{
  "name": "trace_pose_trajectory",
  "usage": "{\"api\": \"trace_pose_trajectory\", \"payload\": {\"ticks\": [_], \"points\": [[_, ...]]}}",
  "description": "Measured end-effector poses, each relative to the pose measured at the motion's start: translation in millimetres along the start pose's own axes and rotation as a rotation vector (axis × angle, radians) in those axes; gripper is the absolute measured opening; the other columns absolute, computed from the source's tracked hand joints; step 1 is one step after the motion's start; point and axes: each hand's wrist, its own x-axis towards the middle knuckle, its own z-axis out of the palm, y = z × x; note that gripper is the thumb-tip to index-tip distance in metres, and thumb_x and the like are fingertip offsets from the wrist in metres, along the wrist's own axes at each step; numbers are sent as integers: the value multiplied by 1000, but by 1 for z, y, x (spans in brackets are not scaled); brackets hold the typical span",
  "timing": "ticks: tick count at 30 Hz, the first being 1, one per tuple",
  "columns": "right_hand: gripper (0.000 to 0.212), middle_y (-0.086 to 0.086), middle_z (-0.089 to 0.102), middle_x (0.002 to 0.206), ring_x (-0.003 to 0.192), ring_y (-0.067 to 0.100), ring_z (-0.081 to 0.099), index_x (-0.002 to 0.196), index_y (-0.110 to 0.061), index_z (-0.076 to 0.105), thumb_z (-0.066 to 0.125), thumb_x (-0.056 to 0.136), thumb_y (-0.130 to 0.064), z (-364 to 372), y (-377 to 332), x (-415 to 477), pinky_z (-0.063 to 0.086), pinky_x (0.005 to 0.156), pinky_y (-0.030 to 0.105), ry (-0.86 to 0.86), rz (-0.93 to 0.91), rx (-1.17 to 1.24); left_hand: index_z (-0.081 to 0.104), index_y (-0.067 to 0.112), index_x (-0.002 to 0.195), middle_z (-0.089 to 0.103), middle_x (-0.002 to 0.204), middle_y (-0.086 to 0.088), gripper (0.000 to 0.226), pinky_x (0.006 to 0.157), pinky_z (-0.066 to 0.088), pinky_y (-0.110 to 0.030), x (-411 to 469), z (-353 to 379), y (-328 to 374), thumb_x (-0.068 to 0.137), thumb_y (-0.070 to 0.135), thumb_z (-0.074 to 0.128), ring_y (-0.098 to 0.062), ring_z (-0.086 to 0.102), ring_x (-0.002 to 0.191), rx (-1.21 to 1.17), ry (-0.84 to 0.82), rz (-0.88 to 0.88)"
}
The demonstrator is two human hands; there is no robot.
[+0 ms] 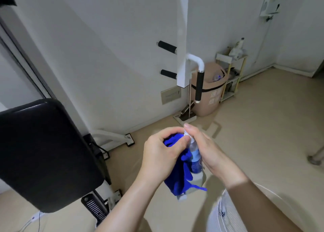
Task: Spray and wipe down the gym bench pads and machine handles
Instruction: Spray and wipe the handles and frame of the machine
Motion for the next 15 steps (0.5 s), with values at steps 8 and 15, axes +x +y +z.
{"api": "trace_pose_trajectory", "payload": {"ticks": [8, 15], "points": [[60, 14, 56, 58, 59, 25, 56, 63, -5, 59, 44, 93, -55, -72, -9, 110, 45, 64, 32, 344, -10, 62, 68, 17, 107, 72, 101, -14, 42, 68, 56, -35, 121, 1, -40, 70, 3, 82, -28, 70, 78, -313, -76, -388], [54, 15, 46, 59, 50, 23, 45, 59, -3, 51, 49, 88, -47, -100, -13, 199, 43, 45, 24, 529, 23, 91, 71, 1, 90, 72, 88, -23, 19, 59, 50, -29, 203, 10, -56, 92, 18, 63, -29, 67, 68, -376, -153, -419]]}}
